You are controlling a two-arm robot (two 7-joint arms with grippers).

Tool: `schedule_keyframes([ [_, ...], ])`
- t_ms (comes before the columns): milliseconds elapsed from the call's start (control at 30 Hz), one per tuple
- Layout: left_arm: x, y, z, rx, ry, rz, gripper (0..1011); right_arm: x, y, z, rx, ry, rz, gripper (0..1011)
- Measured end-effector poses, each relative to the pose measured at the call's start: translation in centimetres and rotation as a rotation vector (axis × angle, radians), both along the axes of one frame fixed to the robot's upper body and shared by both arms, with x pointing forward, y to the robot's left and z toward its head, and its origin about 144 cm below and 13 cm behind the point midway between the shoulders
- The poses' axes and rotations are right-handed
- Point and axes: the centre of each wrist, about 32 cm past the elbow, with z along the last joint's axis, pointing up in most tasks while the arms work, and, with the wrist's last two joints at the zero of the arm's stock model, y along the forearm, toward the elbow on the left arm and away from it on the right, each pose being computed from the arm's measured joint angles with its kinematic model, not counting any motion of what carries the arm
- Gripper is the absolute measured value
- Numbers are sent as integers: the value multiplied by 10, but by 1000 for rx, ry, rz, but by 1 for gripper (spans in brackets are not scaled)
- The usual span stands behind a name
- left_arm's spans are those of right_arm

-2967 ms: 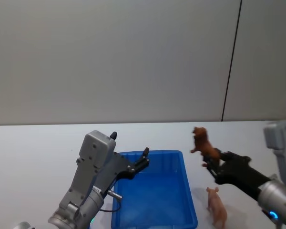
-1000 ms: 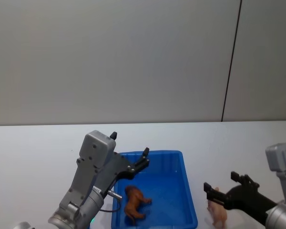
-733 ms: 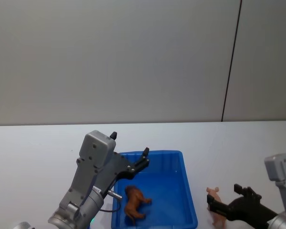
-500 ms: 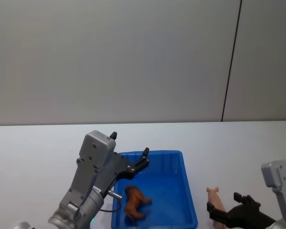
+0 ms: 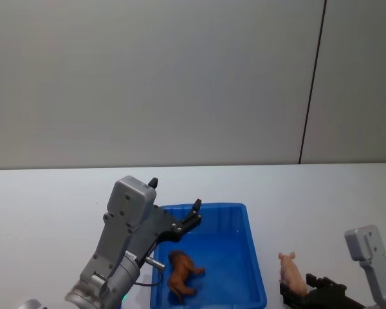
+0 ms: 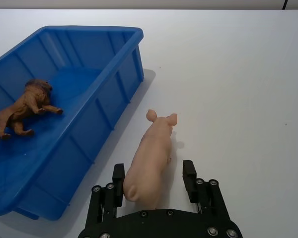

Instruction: Pick up the two dolls from the table and place them into the box.

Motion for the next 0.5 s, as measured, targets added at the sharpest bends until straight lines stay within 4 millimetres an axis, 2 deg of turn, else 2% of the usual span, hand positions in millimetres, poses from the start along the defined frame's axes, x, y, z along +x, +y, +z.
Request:
schedule_keyframes([
  [100, 0, 0, 0, 0, 0, 0, 1001, 1, 1, -1, 3, 9, -2, 659],
  [133, 0, 0, 0, 0, 0, 0, 1001, 1, 1, -2, 4, 10, -2, 599],
  [233, 0, 0, 0, 0, 0, 0, 1001, 2, 2, -2, 6, 14, -4, 541],
  [267, 0, 0, 0, 0, 0, 0, 1001, 2, 2, -2, 6, 15, -5, 481],
  [367, 0, 0, 0, 0, 0, 0, 1001, 3, 3, -2, 7, 8, -8, 396],
  [500, 0, 0, 0, 0, 0, 0, 1001, 3, 3, -1, 2, -14, -12, 378],
])
